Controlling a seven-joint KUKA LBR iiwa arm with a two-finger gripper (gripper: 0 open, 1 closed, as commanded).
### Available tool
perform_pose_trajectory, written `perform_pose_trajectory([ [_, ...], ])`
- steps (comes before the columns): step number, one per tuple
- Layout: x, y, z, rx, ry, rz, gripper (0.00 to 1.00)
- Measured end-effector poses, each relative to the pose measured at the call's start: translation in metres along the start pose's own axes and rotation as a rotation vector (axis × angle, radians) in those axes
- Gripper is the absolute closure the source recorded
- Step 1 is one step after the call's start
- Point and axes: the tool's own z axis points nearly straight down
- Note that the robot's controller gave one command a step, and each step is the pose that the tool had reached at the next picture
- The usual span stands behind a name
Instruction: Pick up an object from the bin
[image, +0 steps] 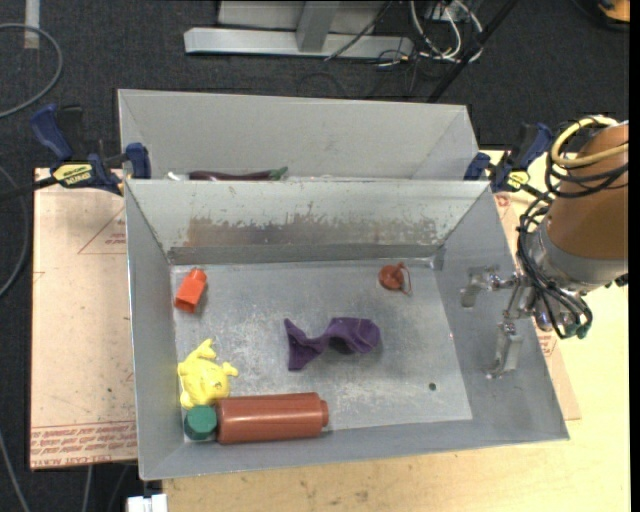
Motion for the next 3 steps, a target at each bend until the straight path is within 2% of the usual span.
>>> perform_pose_trajectory([
  [1,-0.002,0.001,-0.004,0.001,-0.008,-0.003,0.00],
  [2,-0.009,0.027,0.035,0.004,-0.014,-0.023,0.00],
  [3,-0.008,0.046,0.057,0.002,-0.005,-0.034,0.00],
])
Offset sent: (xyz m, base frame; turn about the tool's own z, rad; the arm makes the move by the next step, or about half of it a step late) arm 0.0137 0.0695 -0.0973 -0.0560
